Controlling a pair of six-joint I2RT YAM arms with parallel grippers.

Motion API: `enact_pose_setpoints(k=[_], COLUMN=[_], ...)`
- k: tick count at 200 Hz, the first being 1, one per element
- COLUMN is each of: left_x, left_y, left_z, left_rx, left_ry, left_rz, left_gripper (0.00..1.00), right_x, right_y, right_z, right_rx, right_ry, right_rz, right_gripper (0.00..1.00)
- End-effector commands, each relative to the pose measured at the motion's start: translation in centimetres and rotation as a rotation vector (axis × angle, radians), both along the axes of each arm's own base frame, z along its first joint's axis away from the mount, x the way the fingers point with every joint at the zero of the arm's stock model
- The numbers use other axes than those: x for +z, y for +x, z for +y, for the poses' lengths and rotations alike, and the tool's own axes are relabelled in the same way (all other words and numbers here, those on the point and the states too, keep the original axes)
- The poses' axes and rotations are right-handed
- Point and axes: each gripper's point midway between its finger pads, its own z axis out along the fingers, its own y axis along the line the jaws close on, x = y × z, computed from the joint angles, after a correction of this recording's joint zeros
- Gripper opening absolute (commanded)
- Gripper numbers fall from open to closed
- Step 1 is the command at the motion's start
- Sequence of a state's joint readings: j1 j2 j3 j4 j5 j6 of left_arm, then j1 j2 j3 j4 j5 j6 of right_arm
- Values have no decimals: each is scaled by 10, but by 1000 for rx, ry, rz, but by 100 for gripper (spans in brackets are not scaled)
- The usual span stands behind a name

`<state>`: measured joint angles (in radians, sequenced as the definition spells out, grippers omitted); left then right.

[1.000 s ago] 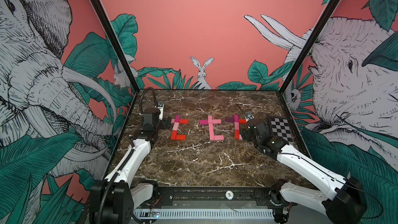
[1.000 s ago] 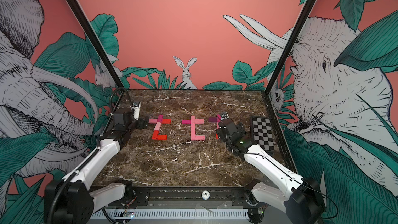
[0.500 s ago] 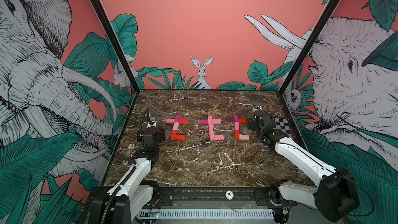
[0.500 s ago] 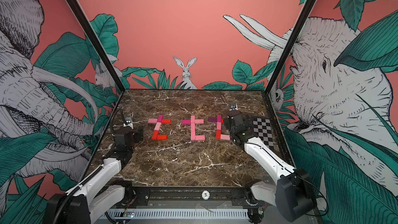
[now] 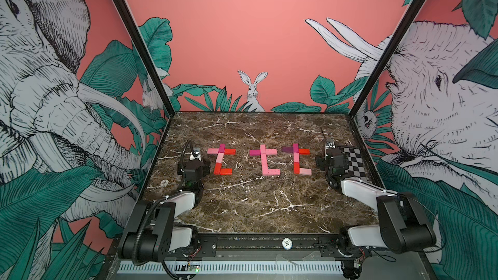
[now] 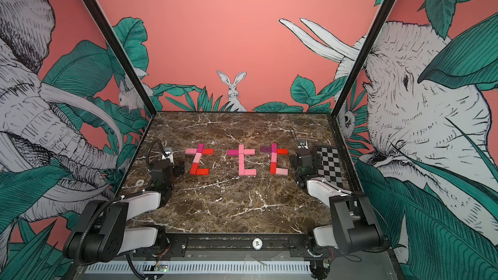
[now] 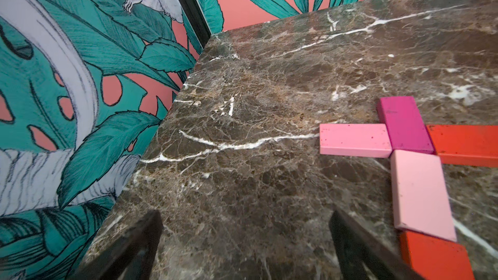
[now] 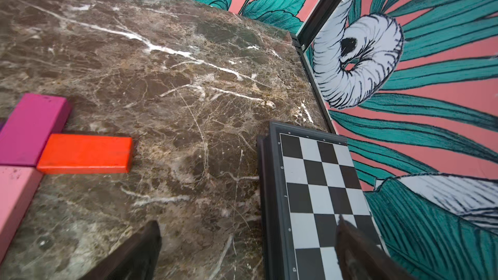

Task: Assemble the letter t with building blocks
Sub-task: Reset both arms

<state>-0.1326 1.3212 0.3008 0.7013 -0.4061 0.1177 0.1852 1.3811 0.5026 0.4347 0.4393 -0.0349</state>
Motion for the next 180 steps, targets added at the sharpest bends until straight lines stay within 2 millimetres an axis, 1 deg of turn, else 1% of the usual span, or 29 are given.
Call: enact_pose_setpoints(k=[1, 10, 13, 16, 44, 61, 70, 78, 90, 99, 102, 103, 105, 113, 116, 117, 118, 124, 129, 135, 137, 149, 161, 173, 180], left_x=[25, 24, 24, 24, 24, 22, 22, 24, 22, 15, 7, 9, 4, 7, 4, 6, 0, -5, -6, 1, 0, -7, -2, -7, -5], left_y=[21, 25, 25, 26, 25, 26, 28, 29, 30, 31, 31, 32, 33, 41, 42, 43, 42, 40, 41, 48, 48, 45, 49, 45, 46], left_z=[-9, -12, -13, -13, -17, -21, -21, -21, -21, -21, -21, -21, -22, -19, -20, -20, -21, -24, -23, -22, -22, -19, -17, -17, -16], left_rx=[-51, -70, -75, -77, -101, -123, -124, -114, -108, -113, -113, -113, -114, -101, -102, -103, -106, -116, -125, -129, -133, -127, -136, -128, -126], left_ry=[-7, -5, -6, -6, -10, -11, -14, -26, -53, -57, -55, -56, -53, -26, -30, -36, -40, -65, -73, -68, -71, -116, -107, -119, -116], left_rz=[-65, -63, -61, -60, -61, -51, -48, -64, -97, -129, -121, -130, -127, -167, -144, -146, -119, -43, -43, -105, -108, -31, -92, -43, -55], left_gripper=[99, 99, 99, 99, 99, 99, 99, 99, 99, 99, 99, 99, 99, 99, 99, 99, 99, 99, 99, 99, 99, 99, 99, 99, 99], right_x=[12, 7, 11, 10, 2, -4, -8, -8, -13, -11, -11, -10, -11, -12, -12, -12, -12, -11, -11, -12, -12, -12, -12, -12, -12], right_y=[12, 11, 13, 13, 16, 14, 15, 16, 14, 16, 17, 17, 17, 17, 17, 16, 16, 17, 17, 17, 17, 17, 17, 16, 17], right_z=[-5, -5, -5, -5, -9, -13, -12, -12, -13, -14, -14, -14, -14, -14, -14, -14, -14, -14, -15, -15, -15, -15, -15, -15, -15], right_rx=[1, 6, 9, 12, 13, 10, 20, 26, 22, 27, 28, 28, 30, 30, 30, 30, 31, 29, 30, 30, 30, 29, 28, 29, 29], right_ry=[48, 59, 63, 66, 86, 119, 120, 124, 132, 144, 146, 146, 147, 150, 153, 153, 154, 155, 154, 154, 153, 154, 155, 156, 153], right_rz=[-124, -128, -150, -153, -187, -174, -182, -203, -168, -176, -180, -182, -183, -173, -169, -167, -166, -171, -176, -174, -173, -168, -170, -170, -171], right_gripper=[98, 98, 98, 98, 98, 98, 98, 98, 98, 98, 98, 98, 99, 99, 99, 98, 98, 99, 99, 98, 98, 98, 98, 98, 98])
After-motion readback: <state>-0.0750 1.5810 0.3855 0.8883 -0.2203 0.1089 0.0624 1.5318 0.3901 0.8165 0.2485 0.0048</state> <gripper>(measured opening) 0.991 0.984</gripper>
